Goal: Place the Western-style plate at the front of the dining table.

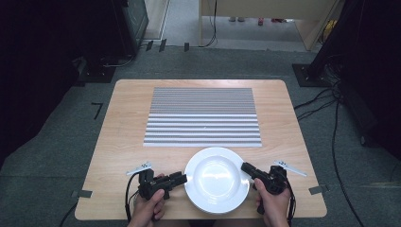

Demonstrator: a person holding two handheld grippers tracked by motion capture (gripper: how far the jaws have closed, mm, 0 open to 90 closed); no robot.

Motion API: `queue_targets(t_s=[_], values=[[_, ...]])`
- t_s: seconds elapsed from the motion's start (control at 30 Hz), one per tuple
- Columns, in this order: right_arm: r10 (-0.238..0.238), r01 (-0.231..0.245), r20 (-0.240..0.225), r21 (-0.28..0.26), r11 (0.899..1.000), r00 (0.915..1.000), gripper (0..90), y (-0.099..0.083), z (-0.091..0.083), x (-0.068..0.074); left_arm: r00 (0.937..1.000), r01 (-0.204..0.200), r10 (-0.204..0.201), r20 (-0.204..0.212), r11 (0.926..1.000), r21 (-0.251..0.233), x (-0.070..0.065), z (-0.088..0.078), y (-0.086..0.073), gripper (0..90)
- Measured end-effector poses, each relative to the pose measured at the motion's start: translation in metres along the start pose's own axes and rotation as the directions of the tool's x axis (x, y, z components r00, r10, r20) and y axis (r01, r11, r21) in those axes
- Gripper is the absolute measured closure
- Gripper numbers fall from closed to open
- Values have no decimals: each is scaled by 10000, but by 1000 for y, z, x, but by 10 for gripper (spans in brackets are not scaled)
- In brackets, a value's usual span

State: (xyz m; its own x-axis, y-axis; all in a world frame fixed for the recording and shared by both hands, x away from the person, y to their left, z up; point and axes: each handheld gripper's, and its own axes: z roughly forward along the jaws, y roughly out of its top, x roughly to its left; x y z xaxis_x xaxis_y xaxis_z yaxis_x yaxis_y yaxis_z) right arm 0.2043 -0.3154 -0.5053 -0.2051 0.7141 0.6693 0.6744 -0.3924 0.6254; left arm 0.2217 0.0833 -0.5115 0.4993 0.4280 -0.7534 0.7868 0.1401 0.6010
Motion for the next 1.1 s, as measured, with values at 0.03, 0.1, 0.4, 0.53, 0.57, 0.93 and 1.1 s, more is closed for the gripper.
queue_targets(t_s=[0.03,0.1,0.4,0.53,0.57,0.93,1.1], values=[[-9,9,-7,2,10000,10000,789,0,0,0,9999,-23,22,123,9999,130,-1,2,-1,537],[-20,20,-4,-7,10000,10000,787,0,0,0,10000,-16,16,23,9999,105,-2,3,-2,541],[-49,49,-1,-43,10000,10000,786,-1,1,0,9996,218,-221,171,9996,180,1,2,-2,557],[-37,38,43,-173,9998,10000,784,-1,1,0,9996,-281,283,-83,9994,206,-3,2,-3,589],[-40,41,54,-191,9998,10000,784,-1,1,0,9987,-467,471,-218,9987,185,-5,2,-3,595],[5,-3,75,-285,9996,10000,786,-2,1,0,9995,-249,249,-214,9997,-2,-5,3,-5,596],[171,-171,-9,-323,9993,9999,807,-2,1,-2,9996,-188,187,-204,9998,-48,-5,3,-5,598]])
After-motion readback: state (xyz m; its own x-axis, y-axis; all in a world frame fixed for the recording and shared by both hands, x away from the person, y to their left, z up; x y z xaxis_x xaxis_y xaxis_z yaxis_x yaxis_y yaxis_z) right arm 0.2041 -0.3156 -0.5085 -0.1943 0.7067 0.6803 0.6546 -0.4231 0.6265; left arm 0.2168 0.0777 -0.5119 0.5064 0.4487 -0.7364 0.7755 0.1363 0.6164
